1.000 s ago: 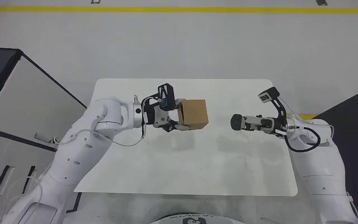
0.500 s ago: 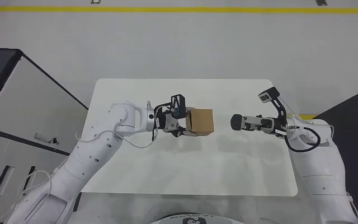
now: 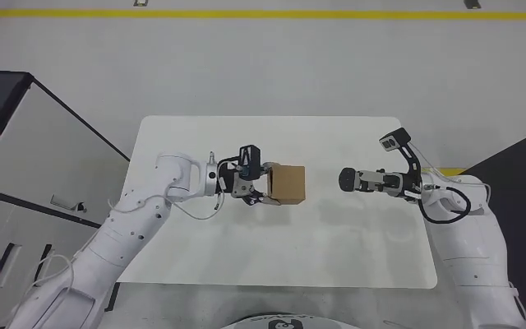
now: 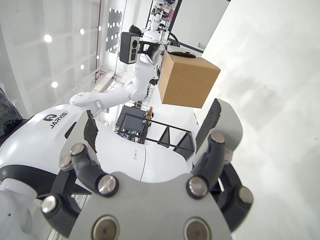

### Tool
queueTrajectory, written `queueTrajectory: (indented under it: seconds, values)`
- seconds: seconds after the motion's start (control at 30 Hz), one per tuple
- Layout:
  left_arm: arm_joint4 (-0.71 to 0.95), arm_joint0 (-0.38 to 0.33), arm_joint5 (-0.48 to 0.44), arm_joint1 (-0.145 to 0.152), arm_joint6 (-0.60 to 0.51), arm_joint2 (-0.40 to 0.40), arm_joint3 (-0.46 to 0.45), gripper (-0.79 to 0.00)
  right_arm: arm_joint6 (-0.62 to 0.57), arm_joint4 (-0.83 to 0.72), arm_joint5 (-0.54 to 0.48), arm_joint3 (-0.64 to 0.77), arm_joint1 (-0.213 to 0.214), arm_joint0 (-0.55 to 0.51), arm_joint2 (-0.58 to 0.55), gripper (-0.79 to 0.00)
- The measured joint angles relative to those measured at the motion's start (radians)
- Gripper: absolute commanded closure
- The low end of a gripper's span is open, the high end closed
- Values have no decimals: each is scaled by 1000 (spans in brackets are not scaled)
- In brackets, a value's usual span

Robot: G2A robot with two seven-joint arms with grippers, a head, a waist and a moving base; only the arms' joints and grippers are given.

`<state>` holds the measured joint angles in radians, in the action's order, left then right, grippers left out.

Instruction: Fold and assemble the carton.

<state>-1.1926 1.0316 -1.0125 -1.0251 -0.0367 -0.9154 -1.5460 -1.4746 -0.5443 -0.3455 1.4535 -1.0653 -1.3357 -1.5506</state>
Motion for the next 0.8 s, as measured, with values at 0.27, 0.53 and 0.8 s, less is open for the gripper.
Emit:
queueTrajectory:
  seconds: [0.27,0.53,0.8]
  values:
    - [-123,-43,0,13,286,92,130,0,0,0,0,0,0,0,0,-785]
    - [-156,-63,0,15,351,110,143,0,0,0,0,0,0,0,0,-785]
    - [-201,-59,1,12,311,134,149,0,0,0,0,0,0,0,0,-785]
